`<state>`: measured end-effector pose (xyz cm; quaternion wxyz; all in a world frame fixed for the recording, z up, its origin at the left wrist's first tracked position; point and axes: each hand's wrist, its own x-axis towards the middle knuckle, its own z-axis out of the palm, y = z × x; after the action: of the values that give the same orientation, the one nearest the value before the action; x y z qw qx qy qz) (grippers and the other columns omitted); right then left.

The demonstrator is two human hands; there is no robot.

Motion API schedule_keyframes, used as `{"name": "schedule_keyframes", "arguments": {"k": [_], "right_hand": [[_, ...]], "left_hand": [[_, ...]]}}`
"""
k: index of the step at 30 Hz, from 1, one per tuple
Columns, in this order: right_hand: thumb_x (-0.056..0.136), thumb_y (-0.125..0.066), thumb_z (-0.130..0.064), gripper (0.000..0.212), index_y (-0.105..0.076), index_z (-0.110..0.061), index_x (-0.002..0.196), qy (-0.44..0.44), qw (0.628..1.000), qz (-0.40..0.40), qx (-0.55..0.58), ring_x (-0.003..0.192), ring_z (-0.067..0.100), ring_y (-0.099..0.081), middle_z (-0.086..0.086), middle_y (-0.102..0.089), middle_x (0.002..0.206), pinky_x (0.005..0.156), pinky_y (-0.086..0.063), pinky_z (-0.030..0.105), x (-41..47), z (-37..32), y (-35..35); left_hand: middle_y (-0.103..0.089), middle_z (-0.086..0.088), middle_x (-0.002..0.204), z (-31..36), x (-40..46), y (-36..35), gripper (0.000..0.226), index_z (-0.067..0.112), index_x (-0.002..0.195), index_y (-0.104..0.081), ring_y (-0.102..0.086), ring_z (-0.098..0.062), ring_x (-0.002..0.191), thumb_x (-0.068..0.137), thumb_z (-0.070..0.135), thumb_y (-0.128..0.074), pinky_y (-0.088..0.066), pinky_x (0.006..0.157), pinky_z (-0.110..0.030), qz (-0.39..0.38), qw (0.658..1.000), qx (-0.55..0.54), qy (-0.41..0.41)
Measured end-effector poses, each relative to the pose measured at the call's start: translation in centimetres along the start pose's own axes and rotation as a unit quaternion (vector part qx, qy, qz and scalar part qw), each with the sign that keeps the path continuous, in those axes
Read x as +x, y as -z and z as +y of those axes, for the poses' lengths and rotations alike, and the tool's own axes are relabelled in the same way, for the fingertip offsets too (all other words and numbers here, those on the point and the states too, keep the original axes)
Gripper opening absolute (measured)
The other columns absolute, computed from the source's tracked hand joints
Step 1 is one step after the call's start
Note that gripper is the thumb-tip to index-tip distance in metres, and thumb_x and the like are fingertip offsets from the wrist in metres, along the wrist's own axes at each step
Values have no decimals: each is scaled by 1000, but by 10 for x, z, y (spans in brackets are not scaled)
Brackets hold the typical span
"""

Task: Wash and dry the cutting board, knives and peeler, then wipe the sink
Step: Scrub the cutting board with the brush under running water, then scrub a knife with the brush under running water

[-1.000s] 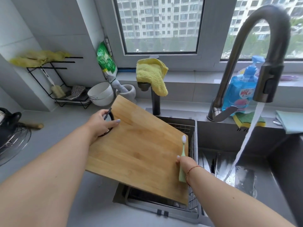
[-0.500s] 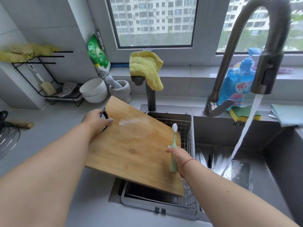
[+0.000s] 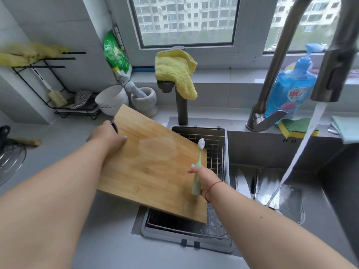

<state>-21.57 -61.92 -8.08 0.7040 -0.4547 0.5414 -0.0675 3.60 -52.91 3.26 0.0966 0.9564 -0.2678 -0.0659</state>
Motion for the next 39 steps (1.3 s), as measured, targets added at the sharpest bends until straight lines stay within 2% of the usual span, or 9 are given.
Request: {"name": "schedule_keyframes", "arguments": {"k": [4, 10, 15, 21, 26, 29, 33, 36, 39], "right_hand": [[99, -48, -32, 34, -63, -5, 112, 10, 1000, 24, -12, 103, 29, -47, 9, -45, 111, 104, -41, 51, -1, -9, 12], [96, -52, -36, 33, -63, -8, 109, 35, 999, 36, -11, 105, 26, -55, 8, -57, 107, 98, -47, 46, -3, -20, 22], [96, -55, -27, 25, -58, -2, 97, 59, 992, 48, 103, 75, 25, -65, 13, -63, 85, 69, -58, 36, -15, -21, 49], [96, -54, -19, 18, -51, -4, 86, 106, 979, 96, 143, 45, 22, -53, 12, -53, 60, 44, -46, 25, -40, -16, 106], [97, -52, -16, 23, -48, -4, 78, 55, 974, 96, 200, 42, 17, -37, 9, -42, 49, 37, -35, 19, -58, 7, 161], [95, -49, -7, 18, -48, -4, 77, 25, 971, 111, 209, 39, 15, -34, 8, -39, 50, 38, -31, 18, -57, 22, 190], [95, -50, -10, 23, -43, -7, 73, -8, 974, 115, 195, 42, 14, -31, 6, -37, 52, 39, -27, 18, -52, 41, 229], [97, -48, -11, 28, -39, -10, 71, -39, 976, 122, 178, 45, 15, -29, 7, -35, 56, 39, -25, 17, -47, 50, 254], [97, -45, -7, 24, -38, -10, 74, -56, 978, 128, 157, 48, 17, -30, 8, -35, 59, 37, -26, 16, -37, 56, 274]], "left_hand": [[-39, -12, 141, 32, -33, -17, 72, 11, 134, -44, -29, -32, 133, 79, 49, -71, -29, 107, -42, 98, 987, 67, -104], [-46, -8, 140, 78, -65, -50, 61, 14, 139, -44, -34, -29, 133, 88, 41, -63, -33, 108, -40, -15, 978, 15, -208], [-55, -3, 130, 112, -95, -73, 42, 18, 128, -53, -51, -25, 120, 90, 33, -61, -44, 100, -42, -70, 966, -58, -240], [-65, -1, 106, 177, -143, -95, 19, 18, 109, -62, -59, -21, 97, 92, 25, -56, -51, 84, -35, -115, 942, -131, -287], [-67, -1, 97, 229, -186, -136, 13, 18, 95, -66, -60, -21, 94, 89, 21, -56, -52, 82, -33, -201, 925, -159, -279], [-65, -1, 86, 250, -206, -163, 12, 17, 84, -65, -59, -19, 81, 86, 17, -53, -49, 68, -30, -256, 918, -157, -259], [-63, -5, 80, 272, -223, -198, 16, 17, 73, -57, -60, -20, 74, 89, 18, -52, -51, 64, -30, -321, 906, -207, -181], [-65, -11, 88, 282, -224, -221, 18, 10, 80, -58, -60, -20, 69, 93, 13, -46, -56, 65, -30, -372, 892, -210, -151], [-64, -9, 80, 287, -224, -235, 22, -2, 101, -65, -63, -22, 64, 93, 11, -50, -57, 63, -31, -378, 887, -245, -105]]}}
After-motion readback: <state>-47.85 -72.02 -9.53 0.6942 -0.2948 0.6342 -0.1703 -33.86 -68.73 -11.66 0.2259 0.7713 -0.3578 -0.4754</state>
